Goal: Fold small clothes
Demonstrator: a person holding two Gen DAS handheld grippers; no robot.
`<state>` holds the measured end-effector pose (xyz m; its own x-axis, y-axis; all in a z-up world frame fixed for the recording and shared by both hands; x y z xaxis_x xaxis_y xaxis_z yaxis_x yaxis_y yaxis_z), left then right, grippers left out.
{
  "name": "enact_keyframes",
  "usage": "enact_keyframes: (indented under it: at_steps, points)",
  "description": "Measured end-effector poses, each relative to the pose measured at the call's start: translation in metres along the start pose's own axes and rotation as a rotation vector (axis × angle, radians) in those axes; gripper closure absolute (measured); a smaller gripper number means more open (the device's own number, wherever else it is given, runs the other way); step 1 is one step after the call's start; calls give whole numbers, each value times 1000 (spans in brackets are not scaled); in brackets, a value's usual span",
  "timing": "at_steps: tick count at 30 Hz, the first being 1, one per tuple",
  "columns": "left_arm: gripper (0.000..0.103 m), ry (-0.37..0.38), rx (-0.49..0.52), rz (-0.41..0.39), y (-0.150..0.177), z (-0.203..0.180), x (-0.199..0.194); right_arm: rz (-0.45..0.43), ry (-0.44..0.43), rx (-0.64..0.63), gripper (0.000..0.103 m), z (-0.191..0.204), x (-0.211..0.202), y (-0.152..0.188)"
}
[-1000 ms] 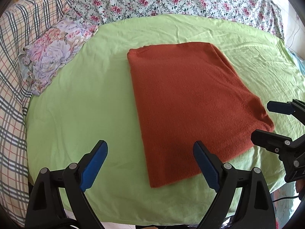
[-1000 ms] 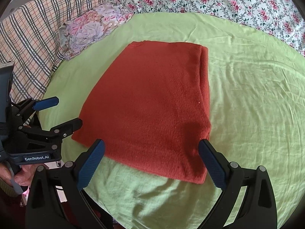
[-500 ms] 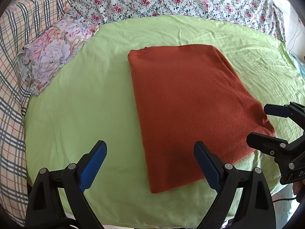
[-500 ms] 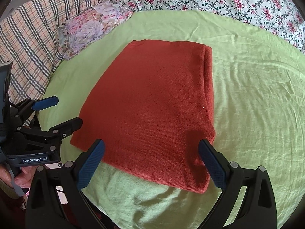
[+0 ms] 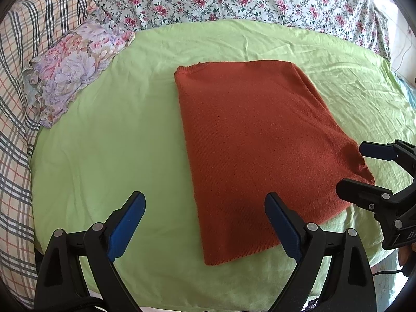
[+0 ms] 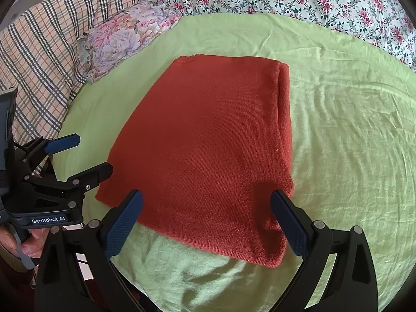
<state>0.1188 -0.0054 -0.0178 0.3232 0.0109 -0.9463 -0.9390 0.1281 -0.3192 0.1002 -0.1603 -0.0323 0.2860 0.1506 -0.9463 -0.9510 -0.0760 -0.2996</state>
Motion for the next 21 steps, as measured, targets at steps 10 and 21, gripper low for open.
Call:
enact_keyframes:
  at_steps: [10, 21]
  points:
    - [9, 4, -1, -6, -2, -2, 0, -1, -4, -5, 5, -2, 0, -3]
    - [9, 10, 0, -9, -3, -2, -1, -1, -5, -3, 5, -2, 0, -2]
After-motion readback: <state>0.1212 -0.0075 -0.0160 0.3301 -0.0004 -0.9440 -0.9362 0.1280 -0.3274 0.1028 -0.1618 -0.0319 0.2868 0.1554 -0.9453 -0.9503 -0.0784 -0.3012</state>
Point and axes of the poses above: each gripper's, at about its wrist camera, not at the fingertips, and x roughly the way its jaws point, z to its left, y to its underside, the point moved 5 cm from there along x, roughly the way its jaws point, and after that the axes turned 14 degrees about z, right-handed, at the moved point
